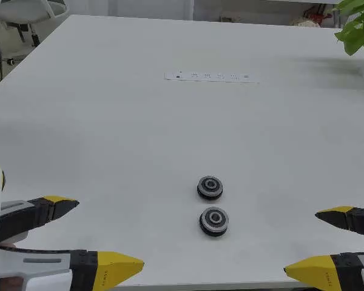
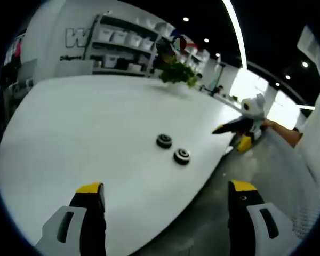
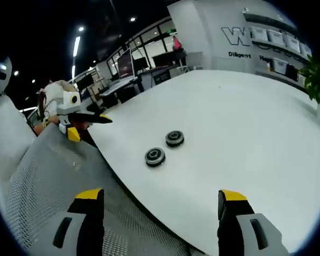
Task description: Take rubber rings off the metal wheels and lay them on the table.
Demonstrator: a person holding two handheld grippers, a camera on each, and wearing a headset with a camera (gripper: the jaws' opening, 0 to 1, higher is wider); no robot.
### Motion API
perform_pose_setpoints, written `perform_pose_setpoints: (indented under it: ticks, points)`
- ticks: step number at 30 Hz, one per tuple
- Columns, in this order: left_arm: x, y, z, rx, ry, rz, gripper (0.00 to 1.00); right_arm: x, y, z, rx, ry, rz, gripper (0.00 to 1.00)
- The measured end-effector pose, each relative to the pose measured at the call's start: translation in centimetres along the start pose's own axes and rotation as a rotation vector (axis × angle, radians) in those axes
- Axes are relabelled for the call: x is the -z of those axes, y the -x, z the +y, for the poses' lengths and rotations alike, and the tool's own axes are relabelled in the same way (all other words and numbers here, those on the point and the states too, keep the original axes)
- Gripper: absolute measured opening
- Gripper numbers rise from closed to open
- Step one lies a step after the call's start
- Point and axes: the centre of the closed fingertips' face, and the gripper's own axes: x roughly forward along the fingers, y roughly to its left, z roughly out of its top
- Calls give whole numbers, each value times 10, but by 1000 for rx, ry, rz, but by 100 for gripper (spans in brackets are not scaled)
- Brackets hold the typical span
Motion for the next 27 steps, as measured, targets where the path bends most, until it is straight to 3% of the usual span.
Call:
perform_pose_setpoints:
  ticks: [27]
  points:
    - [-2, 1, 1, 0, -4, -2, 97, -1, -1, 0, -5, -10, 0, 86]
